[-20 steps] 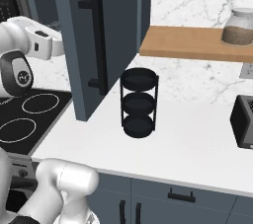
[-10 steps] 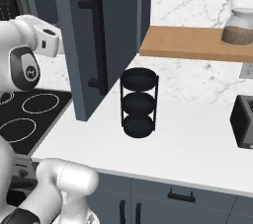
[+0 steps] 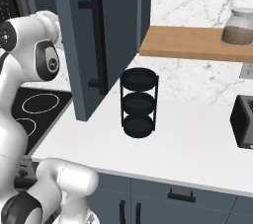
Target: Put the shaker and condiment bottle from the counter next to their counterparts in the cabinet.
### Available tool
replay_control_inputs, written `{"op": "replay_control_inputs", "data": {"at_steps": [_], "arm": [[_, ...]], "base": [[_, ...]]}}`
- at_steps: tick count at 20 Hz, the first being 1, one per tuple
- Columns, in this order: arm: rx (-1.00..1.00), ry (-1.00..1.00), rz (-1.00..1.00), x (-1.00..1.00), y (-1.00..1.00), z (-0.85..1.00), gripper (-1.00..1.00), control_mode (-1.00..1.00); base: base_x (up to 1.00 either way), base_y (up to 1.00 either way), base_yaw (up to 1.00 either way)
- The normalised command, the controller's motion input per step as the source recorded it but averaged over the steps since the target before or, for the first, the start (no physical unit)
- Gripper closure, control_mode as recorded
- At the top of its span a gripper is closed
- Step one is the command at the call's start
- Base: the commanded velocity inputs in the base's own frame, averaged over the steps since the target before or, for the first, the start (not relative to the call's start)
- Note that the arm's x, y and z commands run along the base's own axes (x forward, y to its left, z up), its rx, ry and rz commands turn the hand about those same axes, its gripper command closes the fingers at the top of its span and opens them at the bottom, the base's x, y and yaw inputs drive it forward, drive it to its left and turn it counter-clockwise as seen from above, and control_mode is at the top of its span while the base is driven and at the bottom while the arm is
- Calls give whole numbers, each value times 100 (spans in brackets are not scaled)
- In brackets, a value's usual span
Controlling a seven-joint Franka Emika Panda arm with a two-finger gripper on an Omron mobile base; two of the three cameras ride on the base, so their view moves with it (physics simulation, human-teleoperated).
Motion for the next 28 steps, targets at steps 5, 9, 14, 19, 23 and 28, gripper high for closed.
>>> {"op": "replay_control_inputs", "data": {"at_steps": [5,9,14,19,23,28], "arm": [[0,0,0,40,0,-23,100,-100],[0,0,0,52,0,-21,100,-100],[0,0,0,50,0,-11,100,-100],[0,3,0,51,0,-14,100,-100],[0,5,0,51,0,-15,100,-100],[0,2,0,43,0,-12,100,-100]], "base": [[0,0,0],[0,0,0],[0,0,0],[0,0,0],[0,0,0],[0,0,0]]}}
